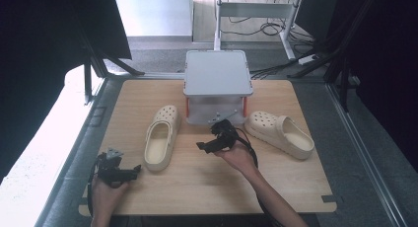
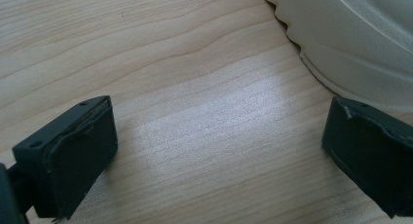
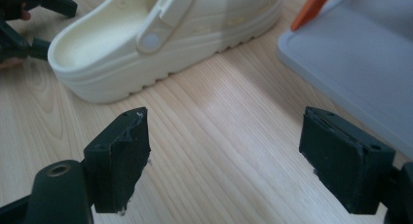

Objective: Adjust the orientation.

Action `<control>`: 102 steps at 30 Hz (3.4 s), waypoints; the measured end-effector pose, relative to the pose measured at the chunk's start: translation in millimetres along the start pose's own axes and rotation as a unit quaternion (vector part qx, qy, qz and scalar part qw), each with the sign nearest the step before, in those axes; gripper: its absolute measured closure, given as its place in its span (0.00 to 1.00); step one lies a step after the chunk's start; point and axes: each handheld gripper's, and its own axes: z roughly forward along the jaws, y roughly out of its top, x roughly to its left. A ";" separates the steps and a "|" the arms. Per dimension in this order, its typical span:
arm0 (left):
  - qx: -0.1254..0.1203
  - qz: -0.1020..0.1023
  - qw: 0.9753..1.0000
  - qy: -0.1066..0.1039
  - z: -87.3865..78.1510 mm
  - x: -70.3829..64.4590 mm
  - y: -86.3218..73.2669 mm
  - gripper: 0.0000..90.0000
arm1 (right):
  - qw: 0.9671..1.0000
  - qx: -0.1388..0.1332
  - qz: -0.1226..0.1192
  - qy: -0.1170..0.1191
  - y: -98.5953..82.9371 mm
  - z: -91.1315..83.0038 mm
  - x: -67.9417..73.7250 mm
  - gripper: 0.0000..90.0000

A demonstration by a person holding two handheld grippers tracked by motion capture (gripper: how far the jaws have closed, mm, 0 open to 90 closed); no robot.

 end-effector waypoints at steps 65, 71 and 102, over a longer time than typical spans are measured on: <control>-0.001 0.005 1.000 -0.005 0.6 -0.6 0.4 0.00 | 0.995 0.083 0.016 -0.059 80.5 93.7 24.2 0.86; 0.000 0.006 1.000 -0.005 0.5 -0.5 0.4 0.00 | 0.997 0.077 -0.003 -0.027 76.0 67.1 27.4 0.86; 0.000 0.004 1.000 -0.003 0.7 -1.6 0.8 0.00 | 0.997 0.064 -0.044 0.026 -53.9 -38.6 42.2 0.85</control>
